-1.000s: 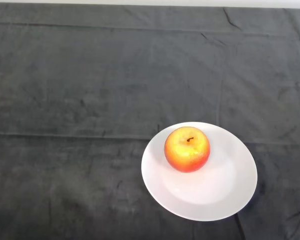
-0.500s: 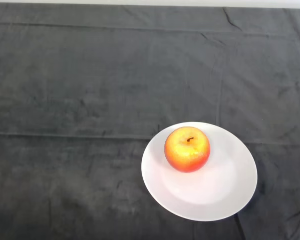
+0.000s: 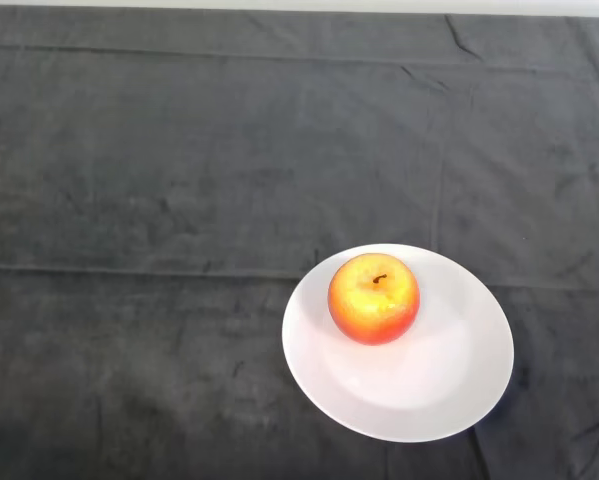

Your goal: Move the apple to the plate

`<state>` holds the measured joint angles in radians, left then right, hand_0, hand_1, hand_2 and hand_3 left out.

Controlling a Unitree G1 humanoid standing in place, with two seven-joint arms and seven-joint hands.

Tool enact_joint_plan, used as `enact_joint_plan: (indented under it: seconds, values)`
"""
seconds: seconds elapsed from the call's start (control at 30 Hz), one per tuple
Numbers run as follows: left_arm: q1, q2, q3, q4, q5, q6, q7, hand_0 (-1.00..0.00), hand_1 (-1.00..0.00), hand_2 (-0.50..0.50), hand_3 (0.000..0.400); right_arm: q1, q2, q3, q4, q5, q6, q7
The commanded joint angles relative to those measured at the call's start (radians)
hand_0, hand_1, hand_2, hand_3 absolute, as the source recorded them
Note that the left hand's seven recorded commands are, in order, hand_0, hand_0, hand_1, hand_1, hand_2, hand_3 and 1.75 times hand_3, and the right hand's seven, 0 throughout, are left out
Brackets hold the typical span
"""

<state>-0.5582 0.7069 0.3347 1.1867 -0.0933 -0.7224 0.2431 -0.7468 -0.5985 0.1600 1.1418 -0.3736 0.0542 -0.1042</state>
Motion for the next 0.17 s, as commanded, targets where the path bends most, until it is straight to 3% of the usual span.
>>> enact_joint_plan:
  seconds: [0.03,0.17]
  values:
    - [0.033,0.039,0.016,-0.009,0.013,0.009,0.010,0.00,0.00,0.00,0.000,0.017,-0.007,-0.0085,0.029,0.0053,-0.010,0.0013]
    - [0.033,0.037,0.017,-0.009,0.015,0.008,0.011,0.00,0.00,0.00,0.000,0.017,-0.007,-0.0085,0.029,0.0053,-0.010,0.0013]
